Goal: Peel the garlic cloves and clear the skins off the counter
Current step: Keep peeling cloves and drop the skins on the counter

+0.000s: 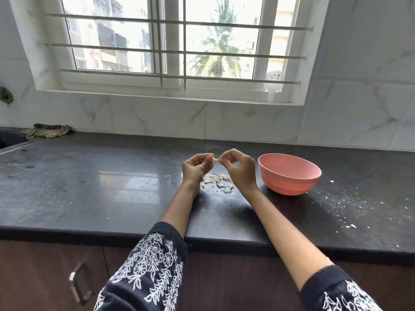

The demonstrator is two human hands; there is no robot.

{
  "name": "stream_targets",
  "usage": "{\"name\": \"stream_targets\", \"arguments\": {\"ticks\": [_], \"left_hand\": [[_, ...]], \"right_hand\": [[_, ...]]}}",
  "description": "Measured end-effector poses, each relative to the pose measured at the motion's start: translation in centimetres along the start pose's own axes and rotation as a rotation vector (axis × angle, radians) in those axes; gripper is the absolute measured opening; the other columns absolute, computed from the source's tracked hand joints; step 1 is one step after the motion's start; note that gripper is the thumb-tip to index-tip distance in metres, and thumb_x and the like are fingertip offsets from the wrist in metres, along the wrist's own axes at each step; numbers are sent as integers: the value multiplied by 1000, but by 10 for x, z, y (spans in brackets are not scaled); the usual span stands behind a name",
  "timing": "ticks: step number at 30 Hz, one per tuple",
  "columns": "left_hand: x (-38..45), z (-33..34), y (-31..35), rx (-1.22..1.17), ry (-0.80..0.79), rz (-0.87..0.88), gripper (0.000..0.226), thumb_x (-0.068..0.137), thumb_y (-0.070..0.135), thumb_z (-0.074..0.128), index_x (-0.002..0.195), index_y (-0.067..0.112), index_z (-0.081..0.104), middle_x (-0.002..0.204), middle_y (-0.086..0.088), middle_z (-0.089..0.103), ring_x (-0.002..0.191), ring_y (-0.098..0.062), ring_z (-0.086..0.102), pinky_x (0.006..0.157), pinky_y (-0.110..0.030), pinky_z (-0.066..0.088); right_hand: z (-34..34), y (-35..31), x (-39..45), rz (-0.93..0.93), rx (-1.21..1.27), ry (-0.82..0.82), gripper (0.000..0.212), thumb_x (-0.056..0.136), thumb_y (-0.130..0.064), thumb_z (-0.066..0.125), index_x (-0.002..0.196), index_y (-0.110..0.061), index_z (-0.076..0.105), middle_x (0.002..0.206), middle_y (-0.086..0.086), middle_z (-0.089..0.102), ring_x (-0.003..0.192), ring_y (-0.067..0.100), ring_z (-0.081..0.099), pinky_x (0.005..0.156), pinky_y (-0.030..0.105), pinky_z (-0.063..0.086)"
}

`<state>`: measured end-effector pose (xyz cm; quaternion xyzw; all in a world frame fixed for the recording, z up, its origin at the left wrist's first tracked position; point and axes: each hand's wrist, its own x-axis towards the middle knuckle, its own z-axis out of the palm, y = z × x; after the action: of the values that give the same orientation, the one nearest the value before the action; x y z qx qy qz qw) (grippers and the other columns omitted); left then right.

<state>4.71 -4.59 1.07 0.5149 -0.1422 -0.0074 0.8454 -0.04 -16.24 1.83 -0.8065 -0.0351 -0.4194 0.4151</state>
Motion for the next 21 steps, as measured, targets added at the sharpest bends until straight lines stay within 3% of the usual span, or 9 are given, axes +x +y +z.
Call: {"name": "stream_targets", "arguments": {"ticks": [3,7,10,13,15,18,21], "left_hand": [[1,-1,1,-23,23,18,10,83,-1,63,77,8,64,55,6,67,56,-2,63,63,-13,53],[0,-1,1,-17,23,28,11,84,-1,62,78,8,64,56,6,67,57,-2,63,64,-13,53],[0,0,2,-23,17,26,11,84,-4,61,79,6,64,55,5,67,55,-2,63,64,-12,53],[0,0,1,-33,19,17,12,81,-8,62,78,4,64,57,4,68,56,-3,64,65,-13,54],[0,0,1,-33,13,16,13,79,-9,64,78,3,65,59,4,69,59,-4,65,67,-14,55],[0,-1,1,-39,9,23,13,77,-11,65,78,2,64,61,4,70,60,-5,66,68,-16,56],[0,0,2,-34,-2,30,15,77,-13,64,76,2,63,61,3,70,59,-5,66,65,-17,56]], "right_hand": [[0,1,1,71,64,62,8,86,-18,62,79,-18,67,71,-7,67,70,9,61,67,24,46],[2,3,0,103,13,27,30,91,-33,51,76,-11,65,70,2,67,69,18,61,65,28,43],[1,8,2,99,-81,17,9,83,-6,59,78,-14,59,73,1,65,69,20,60,67,34,47],[0,6,1,102,-113,36,34,73,12,47,80,-20,57,75,-1,67,73,17,62,71,33,51],[1,6,1,111,-80,25,26,78,7,49,80,-15,64,77,-3,69,76,13,64,74,31,51],[3,4,1,137,-41,-15,11,86,-16,61,94,-15,68,80,-1,71,78,15,65,73,28,48],[3,1,-1,72,-78,-150,23,81,-32,70,99,-17,67,77,-5,67,72,12,63,69,24,47]]}}
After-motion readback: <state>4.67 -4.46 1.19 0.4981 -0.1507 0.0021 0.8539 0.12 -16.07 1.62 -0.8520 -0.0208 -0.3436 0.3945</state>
